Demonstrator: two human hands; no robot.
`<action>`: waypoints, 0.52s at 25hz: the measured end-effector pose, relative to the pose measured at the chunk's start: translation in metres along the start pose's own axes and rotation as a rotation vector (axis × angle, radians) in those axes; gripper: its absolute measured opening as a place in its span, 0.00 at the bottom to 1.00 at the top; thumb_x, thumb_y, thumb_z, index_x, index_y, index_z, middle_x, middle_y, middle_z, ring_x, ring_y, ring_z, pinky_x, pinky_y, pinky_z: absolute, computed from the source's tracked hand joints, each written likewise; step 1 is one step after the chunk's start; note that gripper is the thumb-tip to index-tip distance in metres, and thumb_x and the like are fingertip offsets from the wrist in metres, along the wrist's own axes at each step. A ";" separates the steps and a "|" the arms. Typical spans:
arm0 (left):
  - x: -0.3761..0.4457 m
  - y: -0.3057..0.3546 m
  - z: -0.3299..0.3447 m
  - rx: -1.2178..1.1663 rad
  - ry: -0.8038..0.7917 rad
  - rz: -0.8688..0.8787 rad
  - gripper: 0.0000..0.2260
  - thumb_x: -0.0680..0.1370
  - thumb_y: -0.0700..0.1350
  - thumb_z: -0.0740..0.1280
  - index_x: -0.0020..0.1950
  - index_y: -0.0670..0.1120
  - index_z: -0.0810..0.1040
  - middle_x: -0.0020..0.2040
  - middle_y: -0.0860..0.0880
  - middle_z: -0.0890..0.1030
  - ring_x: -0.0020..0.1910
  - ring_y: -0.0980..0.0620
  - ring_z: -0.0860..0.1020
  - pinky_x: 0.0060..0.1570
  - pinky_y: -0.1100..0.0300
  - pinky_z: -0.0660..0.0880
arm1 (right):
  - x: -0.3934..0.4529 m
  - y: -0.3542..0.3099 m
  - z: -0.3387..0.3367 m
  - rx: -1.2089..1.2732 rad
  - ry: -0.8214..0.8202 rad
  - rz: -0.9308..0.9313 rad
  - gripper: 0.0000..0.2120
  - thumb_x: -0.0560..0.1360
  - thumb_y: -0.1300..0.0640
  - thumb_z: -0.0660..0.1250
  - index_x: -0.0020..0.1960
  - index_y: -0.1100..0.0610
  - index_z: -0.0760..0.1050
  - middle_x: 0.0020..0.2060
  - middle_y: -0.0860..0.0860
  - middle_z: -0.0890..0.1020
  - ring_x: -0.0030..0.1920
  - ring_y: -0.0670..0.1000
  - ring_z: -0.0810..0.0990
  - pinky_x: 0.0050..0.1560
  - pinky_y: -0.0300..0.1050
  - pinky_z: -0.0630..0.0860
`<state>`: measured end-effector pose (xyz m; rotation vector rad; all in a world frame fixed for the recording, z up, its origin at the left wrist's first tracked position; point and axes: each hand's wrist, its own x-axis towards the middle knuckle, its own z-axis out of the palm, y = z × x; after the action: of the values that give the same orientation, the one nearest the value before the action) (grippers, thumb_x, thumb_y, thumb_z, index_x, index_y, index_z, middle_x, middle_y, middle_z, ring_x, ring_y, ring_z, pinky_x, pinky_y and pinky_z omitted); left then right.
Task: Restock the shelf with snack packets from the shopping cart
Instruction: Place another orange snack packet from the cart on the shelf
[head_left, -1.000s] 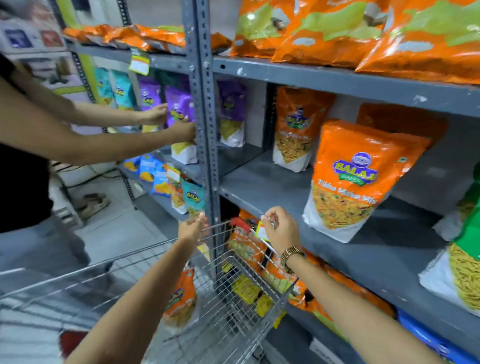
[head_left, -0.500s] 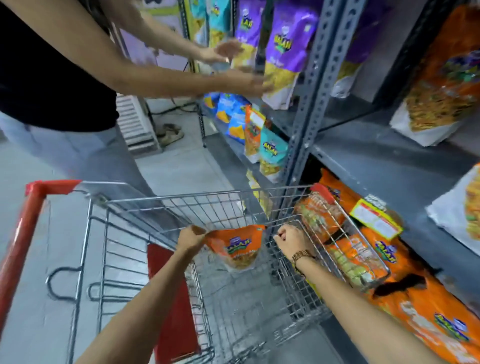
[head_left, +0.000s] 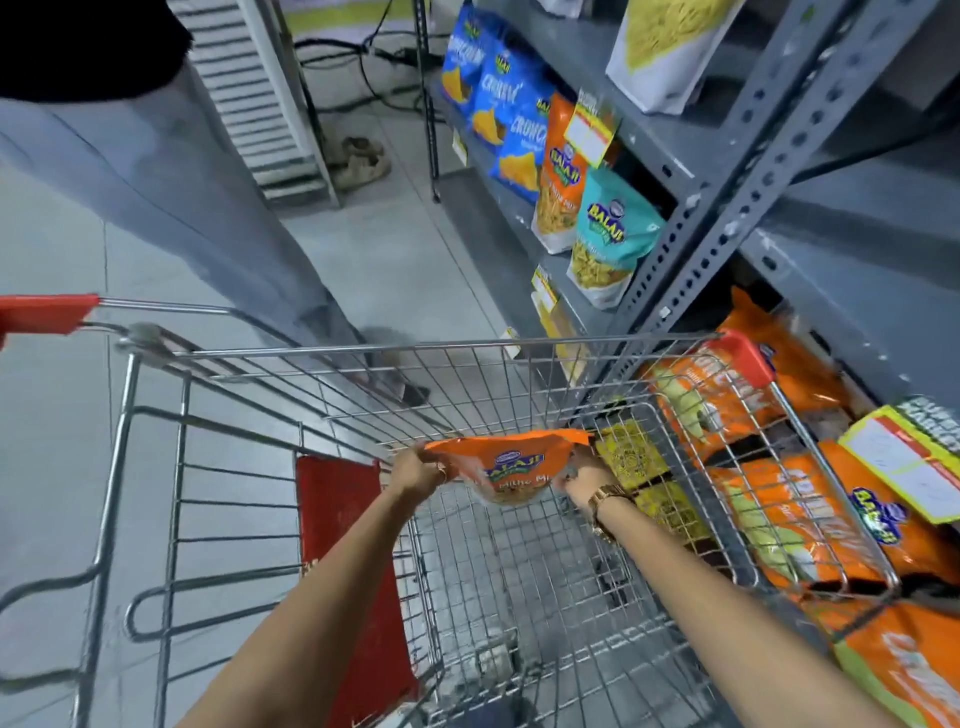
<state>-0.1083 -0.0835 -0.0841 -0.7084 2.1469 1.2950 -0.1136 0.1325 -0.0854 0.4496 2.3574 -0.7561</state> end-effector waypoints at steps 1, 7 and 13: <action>0.011 -0.007 0.005 0.010 0.006 -0.011 0.12 0.72 0.31 0.66 0.56 0.36 0.77 0.46 0.42 0.79 0.34 0.54 0.73 0.24 0.70 0.68 | 0.012 0.002 0.006 -0.004 -0.015 0.031 0.05 0.73 0.63 0.64 0.48 0.59 0.74 0.47 0.58 0.78 0.44 0.53 0.75 0.41 0.42 0.66; 0.020 -0.013 0.013 -0.017 0.072 0.082 0.10 0.73 0.41 0.69 0.50 0.36 0.81 0.41 0.43 0.79 0.38 0.50 0.72 0.40 0.58 0.67 | 0.030 -0.002 0.010 0.054 0.017 0.033 0.22 0.76 0.59 0.61 0.30 0.45 0.54 0.30 0.42 0.59 0.35 0.47 0.64 0.40 0.37 0.62; 0.013 -0.005 0.017 -0.036 0.115 0.111 0.06 0.73 0.36 0.67 0.48 0.35 0.82 0.42 0.45 0.78 0.43 0.51 0.73 0.40 0.57 0.71 | 0.015 0.005 0.006 0.193 0.123 0.055 0.14 0.75 0.58 0.61 0.31 0.52 0.68 0.36 0.53 0.73 0.42 0.53 0.71 0.35 0.42 0.63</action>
<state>-0.1116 -0.0719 -0.1027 -0.7017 2.2885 1.3843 -0.1196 0.1341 -0.1009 0.6572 2.3837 -0.9589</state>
